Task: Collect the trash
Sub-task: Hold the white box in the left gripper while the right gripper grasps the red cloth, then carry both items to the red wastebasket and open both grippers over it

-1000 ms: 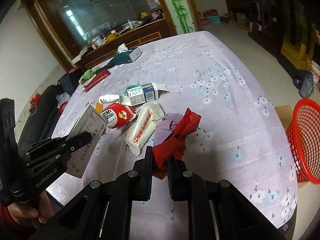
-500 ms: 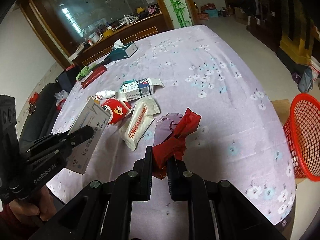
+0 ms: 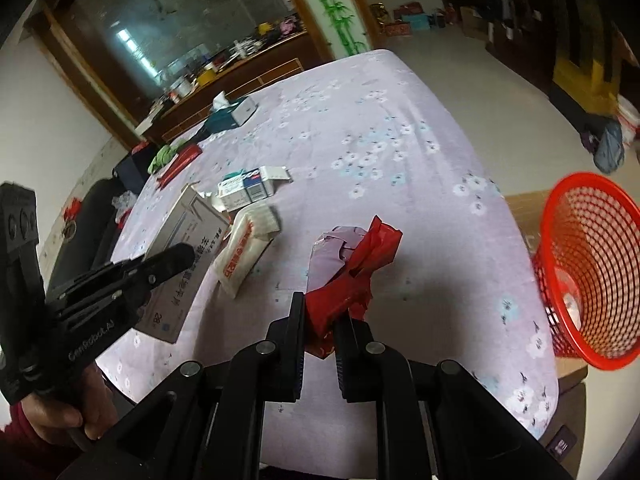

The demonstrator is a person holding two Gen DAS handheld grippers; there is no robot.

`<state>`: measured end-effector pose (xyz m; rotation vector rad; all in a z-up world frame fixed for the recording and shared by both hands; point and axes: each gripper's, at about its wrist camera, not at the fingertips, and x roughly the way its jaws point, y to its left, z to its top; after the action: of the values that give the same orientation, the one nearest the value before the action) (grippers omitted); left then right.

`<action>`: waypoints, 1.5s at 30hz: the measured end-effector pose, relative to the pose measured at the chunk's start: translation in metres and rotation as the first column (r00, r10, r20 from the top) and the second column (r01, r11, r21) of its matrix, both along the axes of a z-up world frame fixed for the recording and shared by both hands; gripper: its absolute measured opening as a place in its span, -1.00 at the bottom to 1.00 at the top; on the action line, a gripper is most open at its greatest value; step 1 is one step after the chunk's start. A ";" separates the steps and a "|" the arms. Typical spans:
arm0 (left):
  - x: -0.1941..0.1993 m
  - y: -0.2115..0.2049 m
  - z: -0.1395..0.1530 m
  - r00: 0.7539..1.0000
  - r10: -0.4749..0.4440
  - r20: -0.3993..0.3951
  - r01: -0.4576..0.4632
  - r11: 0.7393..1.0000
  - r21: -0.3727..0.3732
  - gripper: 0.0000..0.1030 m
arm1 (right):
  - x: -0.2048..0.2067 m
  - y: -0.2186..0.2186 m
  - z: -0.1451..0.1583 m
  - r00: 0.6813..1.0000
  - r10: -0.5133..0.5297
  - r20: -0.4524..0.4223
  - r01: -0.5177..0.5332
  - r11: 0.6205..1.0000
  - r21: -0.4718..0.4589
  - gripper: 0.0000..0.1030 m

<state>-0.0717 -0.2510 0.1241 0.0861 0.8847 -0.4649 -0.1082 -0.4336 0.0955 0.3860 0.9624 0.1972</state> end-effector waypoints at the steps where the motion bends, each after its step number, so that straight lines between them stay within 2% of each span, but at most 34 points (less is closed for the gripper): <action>1: -0.001 -0.004 0.002 1.000 -0.010 0.003 0.010 1.000 0.001 -0.76 | -0.001 -0.003 0.001 1.000 -0.008 0.005 0.008 1.000 -0.001 -0.74; 9: -0.008 -0.049 0.012 0.992 -0.124 0.024 0.124 0.992 0.018 -0.76 | -0.018 -0.051 0.009 0.992 -0.125 0.024 0.124 0.992 0.027 -0.74; 16: -0.007 -0.103 0.024 0.974 -0.222 0.040 0.222 0.975 -0.010 -0.76 | -0.036 -0.112 0.023 0.969 -0.245 0.037 0.244 0.969 0.033 -0.74; 20: -0.007 -0.144 0.028 0.954 -0.300 0.018 0.301 0.953 -0.046 -0.76 | -0.046 -0.150 0.024 0.947 -0.320 0.038 0.318 0.947 0.040 -0.74; 27: -0.007 -0.219 0.017 0.906 -0.420 -0.042 0.418 0.907 -0.047 -0.76 | -0.056 -0.208 0.018 0.904 -0.427 0.017 0.425 0.902 0.074 -0.74; 35: -0.001 -0.288 -0.008 0.863 -0.491 -0.115 0.486 0.871 -0.070 -0.76 | -0.054 -0.255 0.004 0.868 -0.497 -0.025 0.497 0.862 0.100 -0.70; 36: -0.002 -0.293 -0.009 0.862 -0.494 -0.115 0.489 0.870 -0.070 -0.76 | -0.053 -0.260 0.003 0.865 -0.500 -0.028 0.501 0.860 0.098 -0.63; 37: -0.002 -0.300 -0.012 0.857 -0.501 -0.118 0.497 0.865 -0.067 -0.75 | -0.054 -0.262 0.002 0.864 -0.502 -0.030 0.502 0.859 0.100 -0.46; 38: -0.001 -0.306 -0.013 0.854 -0.506 -0.123 0.502 0.862 -0.063 -0.69 | -0.054 -0.265 0.003 0.861 -0.508 -0.028 0.508 0.856 0.097 -0.36; 39: -0.001 -0.308 -0.014 0.855 -0.503 -0.123 0.500 0.864 -0.060 -0.49 | -0.056 -0.268 0.004 0.856 -0.516 -0.024 0.516 0.852 0.091 -0.18; 41: -0.001 -0.309 -0.013 0.867 -0.484 -0.115 0.481 0.875 -0.056 -0.13 | -0.059 -0.272 0.006 0.857 -0.515 -0.013 0.514 0.853 0.092 -0.13; 45: 0.000 -0.297 -0.008 0.882 -0.457 -0.115 0.452 0.890 -0.066 -0.12 | -0.064 -0.270 0.011 0.858 -0.514 0.003 0.512 0.855 0.086 -0.13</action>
<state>-0.0716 -0.5476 0.1164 0.2358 0.9829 -0.9365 -0.1726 -0.7039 0.1069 0.7017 0.7946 -0.2483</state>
